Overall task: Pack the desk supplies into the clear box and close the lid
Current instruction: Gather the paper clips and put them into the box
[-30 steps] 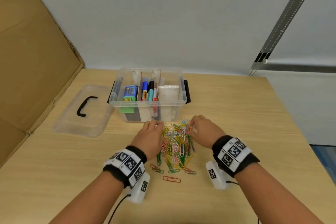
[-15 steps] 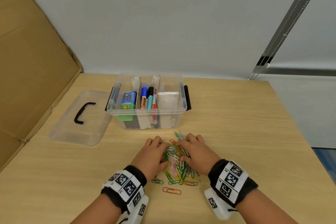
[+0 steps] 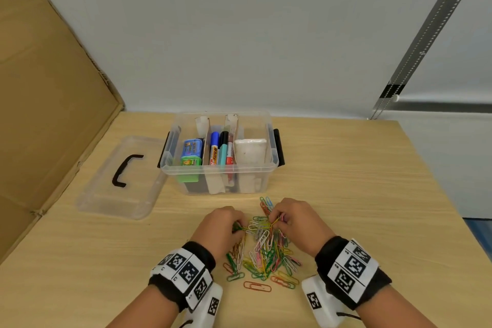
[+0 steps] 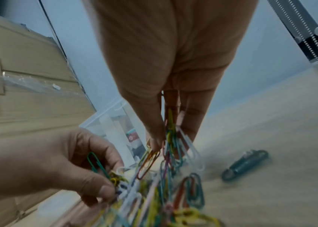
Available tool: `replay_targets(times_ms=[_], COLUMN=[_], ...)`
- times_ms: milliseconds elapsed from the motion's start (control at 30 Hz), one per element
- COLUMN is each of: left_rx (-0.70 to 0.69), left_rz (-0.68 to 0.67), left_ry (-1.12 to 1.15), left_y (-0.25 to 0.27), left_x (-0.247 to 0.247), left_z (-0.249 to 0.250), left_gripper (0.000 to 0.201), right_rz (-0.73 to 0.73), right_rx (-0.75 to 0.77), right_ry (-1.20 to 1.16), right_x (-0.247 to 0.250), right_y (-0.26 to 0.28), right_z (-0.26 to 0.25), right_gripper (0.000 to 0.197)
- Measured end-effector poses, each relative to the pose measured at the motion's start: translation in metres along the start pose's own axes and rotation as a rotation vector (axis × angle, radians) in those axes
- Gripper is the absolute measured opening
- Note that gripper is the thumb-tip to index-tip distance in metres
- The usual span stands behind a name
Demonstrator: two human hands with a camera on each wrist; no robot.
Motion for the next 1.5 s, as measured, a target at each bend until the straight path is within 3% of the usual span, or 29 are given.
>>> replay_targets(times_ms=[300,433,700,933,1067,1200,1300,1433,1500], left_rx=[0.013,0.019,0.042,0.042,0.032,0.041,0.039,0.006,-0.029], left_rz=[0.137,0.183,0.224,0.247,0.25,0.261,0.27,0.316,0.349], left_ry=[0.167,0.208,0.221,0.234,0.243,0.261,0.266,0.309,0.342], left_y=[0.016,0.025,0.037,0.041,0.041,0.043,0.045,0.045,0.038], left_x=[0.023,0.032,0.041,0.045,0.045,0.046,0.049,0.067,0.084], left_z=[-0.012,-0.016,-0.022,-0.021,-0.02,-0.019,-0.017,0.0,0.015], left_gripper=[0.011,0.026,0.035,0.037,0.035,0.022,0.019,0.017,0.016], right_rz=[0.087,0.147,0.209,0.142,-0.043,-0.151,-0.022,0.388,0.44], right_rx=[0.072,0.125,0.173,0.093,-0.01,-0.012,0.07,0.158,0.143], right_ry=[-0.106,-0.171,-0.224,0.135,0.422,0.473,0.328,0.276,0.259], right_x=[0.054,0.093,0.145,0.111,0.078,0.067,0.079,0.088,0.078], right_y=[0.018,0.02,-0.019,-0.08,-0.102,-0.099,-0.076,-0.036,-0.023], right_z=[-0.03,-0.055,-0.108,-0.126,-0.126,-0.123,-0.116,-0.08,-0.06], right_gripper=[0.01,0.009,0.015,0.011,0.017,0.024,0.026,0.031,0.037])
Point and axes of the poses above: each hand's wrist, its own y-axis away from the middle knuckle, its own x-axis out of the back of the hand, z = x × y, the point moved 5 cm from there along -y, towards the middle knuckle, and after that the axes turned 12 degrees about -x, right-handed, at the moved point
